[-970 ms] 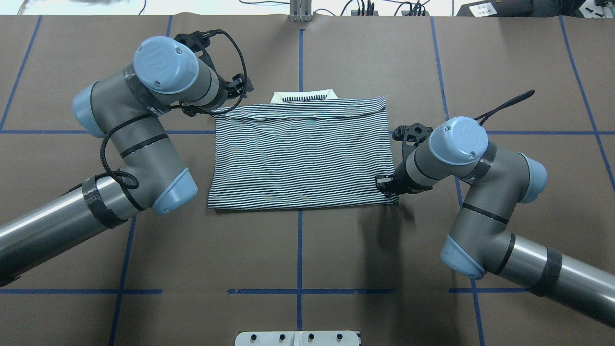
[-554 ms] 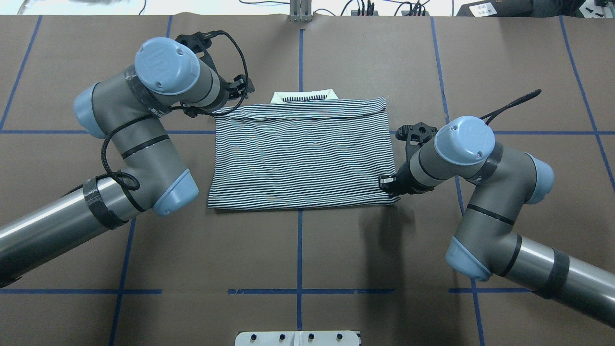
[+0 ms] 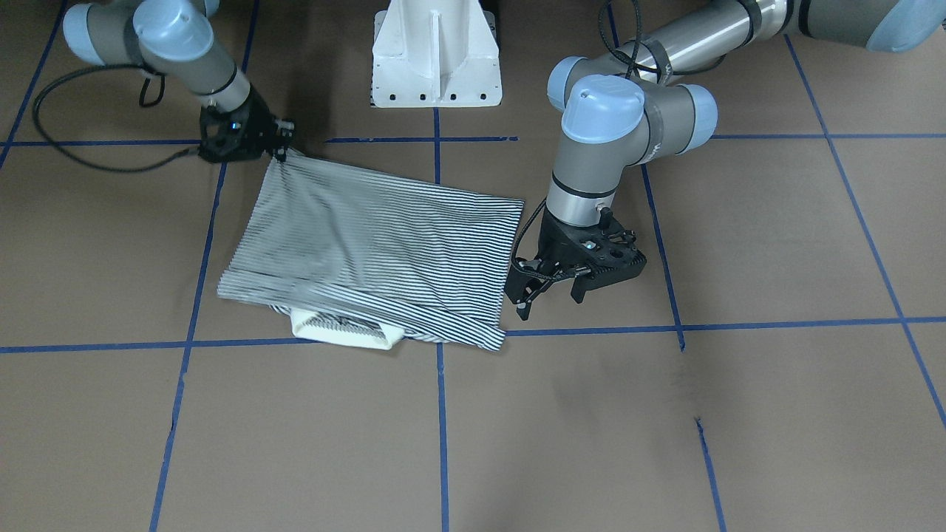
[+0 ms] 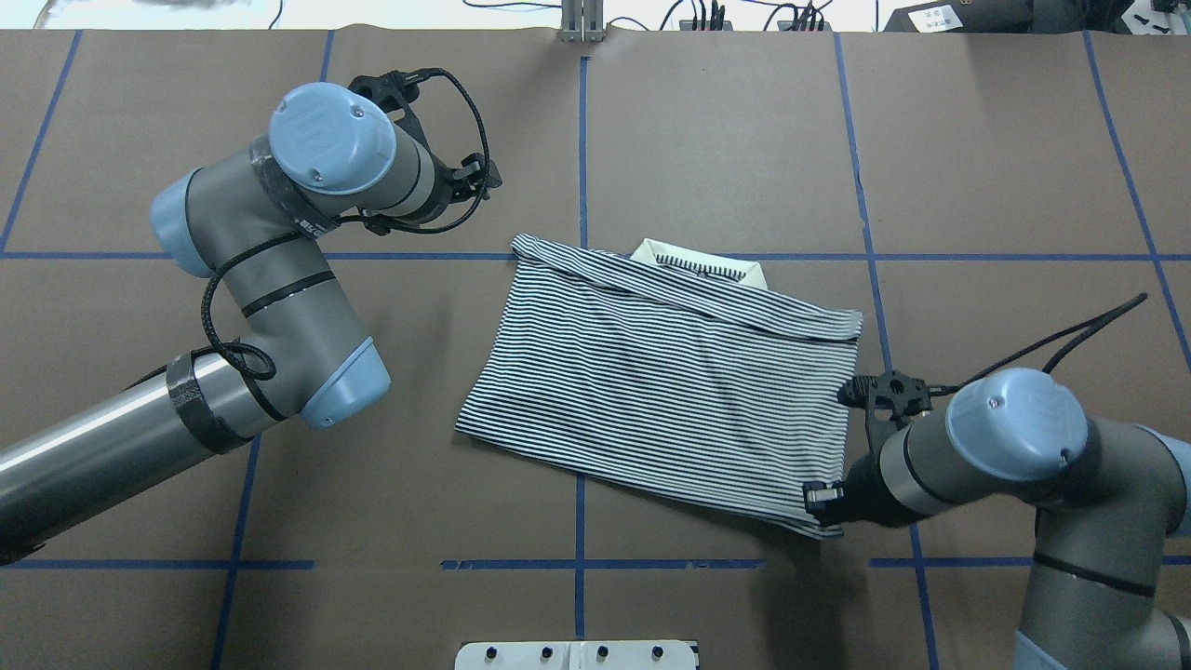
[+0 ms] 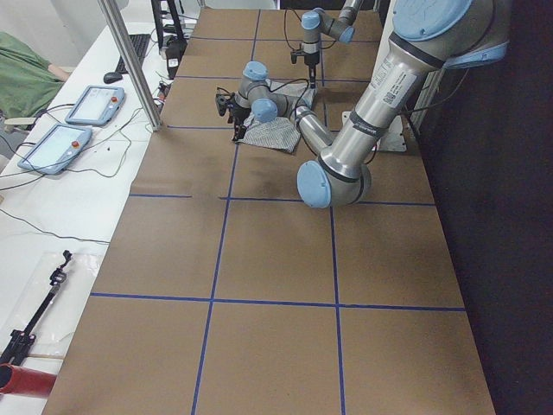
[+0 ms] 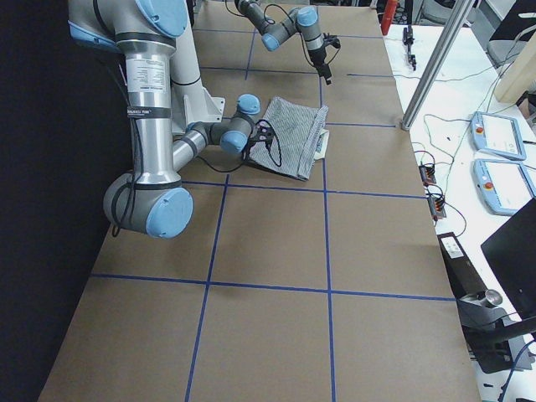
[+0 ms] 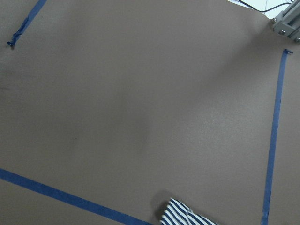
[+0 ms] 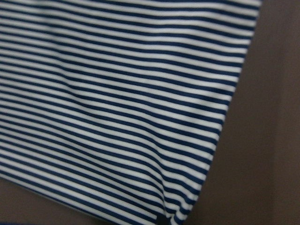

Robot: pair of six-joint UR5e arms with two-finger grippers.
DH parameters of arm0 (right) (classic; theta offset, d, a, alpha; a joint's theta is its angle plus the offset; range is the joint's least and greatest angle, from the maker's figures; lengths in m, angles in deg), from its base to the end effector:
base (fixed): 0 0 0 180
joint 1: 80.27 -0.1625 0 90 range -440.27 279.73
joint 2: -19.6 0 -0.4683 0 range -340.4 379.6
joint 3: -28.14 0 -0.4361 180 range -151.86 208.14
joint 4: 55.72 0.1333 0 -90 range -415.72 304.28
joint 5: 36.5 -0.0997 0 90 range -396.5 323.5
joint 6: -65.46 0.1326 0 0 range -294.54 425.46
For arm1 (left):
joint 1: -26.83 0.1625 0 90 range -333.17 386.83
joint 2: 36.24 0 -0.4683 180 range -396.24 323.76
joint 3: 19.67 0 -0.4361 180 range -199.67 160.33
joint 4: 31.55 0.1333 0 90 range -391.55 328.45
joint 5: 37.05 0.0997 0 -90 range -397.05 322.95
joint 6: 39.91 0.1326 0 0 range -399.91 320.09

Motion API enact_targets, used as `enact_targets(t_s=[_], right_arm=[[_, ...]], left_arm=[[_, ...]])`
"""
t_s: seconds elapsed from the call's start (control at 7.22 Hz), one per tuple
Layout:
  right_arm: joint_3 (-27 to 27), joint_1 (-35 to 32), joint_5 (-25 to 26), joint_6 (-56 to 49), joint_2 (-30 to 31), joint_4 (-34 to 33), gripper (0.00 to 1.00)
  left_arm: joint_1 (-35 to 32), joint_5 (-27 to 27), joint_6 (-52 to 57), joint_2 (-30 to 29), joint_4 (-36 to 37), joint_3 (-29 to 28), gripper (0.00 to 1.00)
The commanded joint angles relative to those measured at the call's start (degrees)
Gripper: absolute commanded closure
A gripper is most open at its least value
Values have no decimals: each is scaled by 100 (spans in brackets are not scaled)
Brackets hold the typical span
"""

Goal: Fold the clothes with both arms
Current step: 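Grasp the folded shirt's side with the right gripper and drag it toward the robot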

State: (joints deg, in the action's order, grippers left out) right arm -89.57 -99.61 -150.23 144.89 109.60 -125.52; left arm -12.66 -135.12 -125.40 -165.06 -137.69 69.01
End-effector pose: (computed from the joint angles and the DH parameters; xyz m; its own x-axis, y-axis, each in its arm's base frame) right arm -0.4859 -0.2553 0.4354 0.6257 0.0416 0.7790 0.0950 0.9871 -0.1290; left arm 0.5478 -0.6000 0.2594 0.4988 -0.3101 -0.8094 0.5047 0.8630 -0.0196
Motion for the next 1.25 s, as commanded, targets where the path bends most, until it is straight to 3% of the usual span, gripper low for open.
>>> enact_targets(t_s=[0.0, 0.14, 0.28, 0.69, 1.11], right_arm=[[-374, 1059, 8, 834, 280, 1, 100], [-489, 1238, 78, 898, 299, 10, 1], [-525, 1257, 96, 934, 247, 53, 0], [-736, -109, 79, 970, -148, 71, 0], [-683, -650, 96, 934, -404, 63, 0]], left_arm=[[108, 16, -46, 7, 15, 87, 0], [170, 8, -64, 7, 15, 122, 0], [310, -1, -81, 7, 33, 166, 0], [1458, 7, -1569, 314, 1232, 1043, 0], [2016, 271, -2147, 350, 1413, 836, 4]])
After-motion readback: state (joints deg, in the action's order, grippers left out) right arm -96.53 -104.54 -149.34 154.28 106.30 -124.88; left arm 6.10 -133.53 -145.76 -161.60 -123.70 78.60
